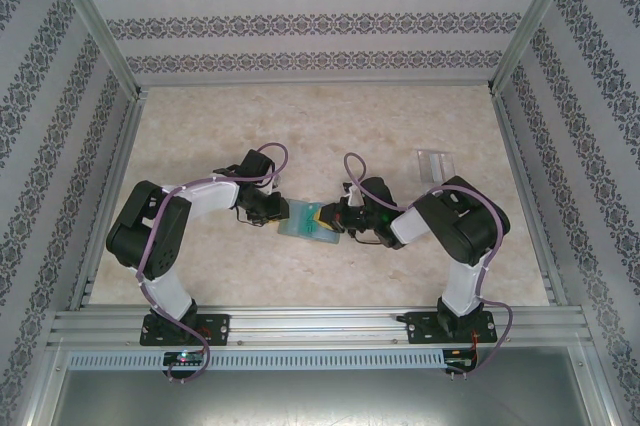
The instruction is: Put the credit cards into the card holder
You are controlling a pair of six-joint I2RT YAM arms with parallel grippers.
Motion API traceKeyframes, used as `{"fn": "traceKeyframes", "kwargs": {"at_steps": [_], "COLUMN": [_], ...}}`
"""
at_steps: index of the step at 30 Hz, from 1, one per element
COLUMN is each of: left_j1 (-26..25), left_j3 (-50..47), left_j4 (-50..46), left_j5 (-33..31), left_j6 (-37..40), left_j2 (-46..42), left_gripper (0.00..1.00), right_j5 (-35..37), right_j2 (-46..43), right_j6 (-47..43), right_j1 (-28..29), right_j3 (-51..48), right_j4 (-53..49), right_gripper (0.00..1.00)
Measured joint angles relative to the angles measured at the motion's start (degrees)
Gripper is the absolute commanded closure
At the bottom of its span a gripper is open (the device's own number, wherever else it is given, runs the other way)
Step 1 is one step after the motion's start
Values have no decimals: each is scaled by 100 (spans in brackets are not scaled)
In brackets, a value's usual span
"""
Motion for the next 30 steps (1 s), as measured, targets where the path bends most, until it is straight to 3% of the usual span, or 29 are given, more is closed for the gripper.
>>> {"fn": "traceKeyframes", "kwargs": {"at_steps": [10, 23, 28, 30], "left_j1": [0, 0, 0, 0], "left_j3": [0, -2, -2, -2], "left_j4": [0, 2, 0, 0], "left_j5": [-4, -2, -28, -31], "left_j6": [-2, -22, -61, -68], "left_j2": [11, 33, 33, 33], "left_gripper": [79, 80, 80, 79], "right_j5": [87, 1419, 1676, 1703], "right_j2": [120, 186, 310, 310], "right_j6": [66, 481, 612, 682], "right_j1": [33, 778, 944, 946], "right_j3": [33, 39, 168, 168], "right_j4": [107, 389, 435, 437], "right_gripper": [100, 98, 90, 81]}}
